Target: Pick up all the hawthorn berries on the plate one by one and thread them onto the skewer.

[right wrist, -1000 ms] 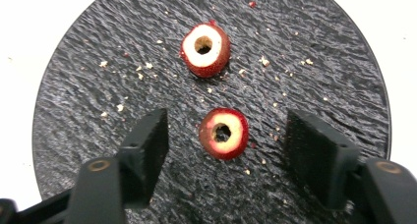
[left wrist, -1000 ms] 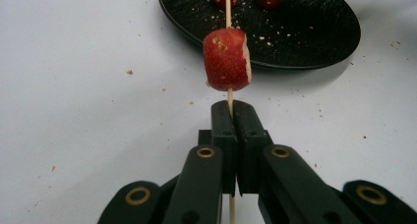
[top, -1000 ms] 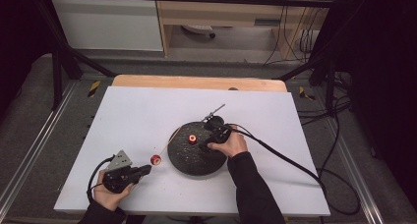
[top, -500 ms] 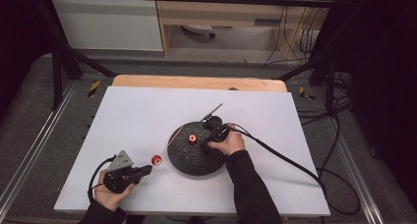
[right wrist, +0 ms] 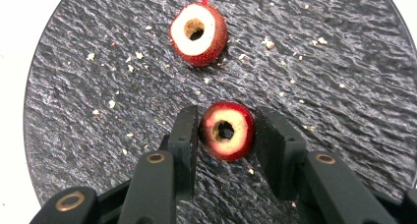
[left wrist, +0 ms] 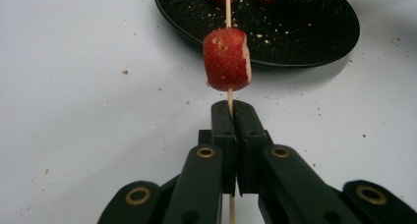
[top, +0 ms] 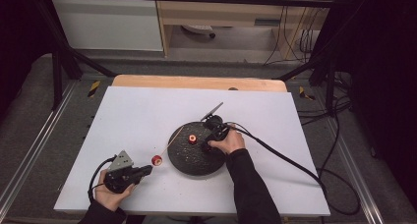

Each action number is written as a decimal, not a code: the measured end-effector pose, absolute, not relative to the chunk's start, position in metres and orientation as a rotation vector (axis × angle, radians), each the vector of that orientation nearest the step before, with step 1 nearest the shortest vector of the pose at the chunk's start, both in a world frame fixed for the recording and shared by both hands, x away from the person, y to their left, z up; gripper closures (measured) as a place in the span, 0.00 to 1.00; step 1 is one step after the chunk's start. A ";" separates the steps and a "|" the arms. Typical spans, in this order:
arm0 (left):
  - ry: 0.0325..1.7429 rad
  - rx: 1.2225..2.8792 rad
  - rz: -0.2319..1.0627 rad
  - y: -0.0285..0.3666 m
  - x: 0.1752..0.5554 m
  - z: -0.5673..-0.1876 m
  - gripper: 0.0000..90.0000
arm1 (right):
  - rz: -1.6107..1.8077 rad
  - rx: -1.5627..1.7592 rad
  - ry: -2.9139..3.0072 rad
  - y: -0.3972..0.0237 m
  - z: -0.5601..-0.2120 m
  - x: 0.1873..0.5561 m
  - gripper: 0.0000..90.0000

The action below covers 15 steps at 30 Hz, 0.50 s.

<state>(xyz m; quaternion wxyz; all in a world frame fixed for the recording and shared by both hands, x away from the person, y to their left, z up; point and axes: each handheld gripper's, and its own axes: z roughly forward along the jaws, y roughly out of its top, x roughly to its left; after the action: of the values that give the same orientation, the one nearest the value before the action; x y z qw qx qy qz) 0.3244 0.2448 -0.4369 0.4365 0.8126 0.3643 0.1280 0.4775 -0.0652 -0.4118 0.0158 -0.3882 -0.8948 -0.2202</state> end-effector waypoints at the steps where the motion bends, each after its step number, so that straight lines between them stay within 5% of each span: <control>1: 0.907 2.021 0.319 0.245 0.324 -0.437 0.98 | -0.683 -1.210 -2.781 -0.065 -0.412 0.478 0.70; 15: 0.902 2.024 0.322 0.245 0.324 -0.436 0.98 | -0.719 -1.224 -2.763 -0.066 -0.405 0.474 0.71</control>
<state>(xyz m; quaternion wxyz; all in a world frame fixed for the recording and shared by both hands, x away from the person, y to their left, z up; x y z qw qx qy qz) 0.3239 0.2446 -0.4364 0.4360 0.8134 0.3626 0.1296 0.4736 -0.0664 -0.4047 0.0178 -0.3940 -0.8893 -0.2313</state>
